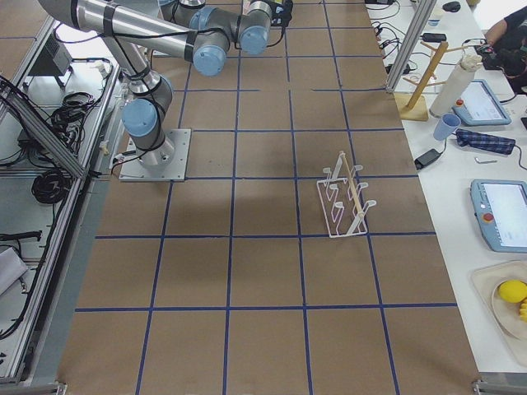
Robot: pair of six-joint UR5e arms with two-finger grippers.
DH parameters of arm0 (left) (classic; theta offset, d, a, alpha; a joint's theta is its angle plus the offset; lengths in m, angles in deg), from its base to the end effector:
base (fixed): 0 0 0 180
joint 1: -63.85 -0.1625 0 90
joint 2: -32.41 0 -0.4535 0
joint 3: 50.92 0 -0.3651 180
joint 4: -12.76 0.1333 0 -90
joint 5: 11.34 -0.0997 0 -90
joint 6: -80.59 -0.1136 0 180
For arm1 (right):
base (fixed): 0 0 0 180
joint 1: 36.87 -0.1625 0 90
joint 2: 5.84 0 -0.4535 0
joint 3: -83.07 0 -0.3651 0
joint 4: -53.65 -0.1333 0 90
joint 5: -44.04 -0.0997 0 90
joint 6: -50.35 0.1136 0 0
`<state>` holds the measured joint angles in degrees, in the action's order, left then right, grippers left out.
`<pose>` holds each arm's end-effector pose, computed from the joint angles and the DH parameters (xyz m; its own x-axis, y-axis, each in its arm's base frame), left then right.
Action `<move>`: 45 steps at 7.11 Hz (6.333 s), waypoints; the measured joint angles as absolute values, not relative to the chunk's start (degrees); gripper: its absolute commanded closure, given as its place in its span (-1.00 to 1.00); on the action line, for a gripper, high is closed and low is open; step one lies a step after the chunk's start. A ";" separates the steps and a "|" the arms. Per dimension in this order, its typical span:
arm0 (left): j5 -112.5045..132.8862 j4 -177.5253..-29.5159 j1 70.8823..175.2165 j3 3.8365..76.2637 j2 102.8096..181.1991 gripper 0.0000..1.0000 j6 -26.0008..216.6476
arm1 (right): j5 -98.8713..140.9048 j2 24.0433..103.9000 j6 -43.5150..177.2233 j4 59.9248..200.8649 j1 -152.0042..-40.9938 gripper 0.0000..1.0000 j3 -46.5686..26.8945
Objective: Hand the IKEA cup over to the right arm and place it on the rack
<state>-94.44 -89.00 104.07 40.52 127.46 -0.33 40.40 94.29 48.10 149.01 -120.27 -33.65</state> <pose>0.2579 -0.4106 0.4346 -0.8127 0.4821 0.3272 0.4902 0.8693 -0.0632 0.2026 -0.3952 0.4923 0.0809 0.1474 -0.9858 0.1160 0.9809 0.1562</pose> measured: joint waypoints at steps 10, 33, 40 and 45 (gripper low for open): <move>-39.83 -120.95 136.06 43.53 123.89 1.00 3.72 | 36.72 89.81 43.45 148.47 -120.46 -1.00 -33.39; -19.98 -122.91 144.46 47.17 120.86 -0.84 3.91 | 36.29 91.61 49.39 144.78 -122.46 0.42 -32.52; -26.35 -119.04 142.74 44.42 120.47 -1.00 15.75 | 41.28 91.27 50.71 144.89 -114.21 0.55 -30.80; -57.75 -88.32 144.22 44.49 122.53 -1.00 46.47 | 87.94 91.80 53.44 144.87 -111.44 0.69 -18.77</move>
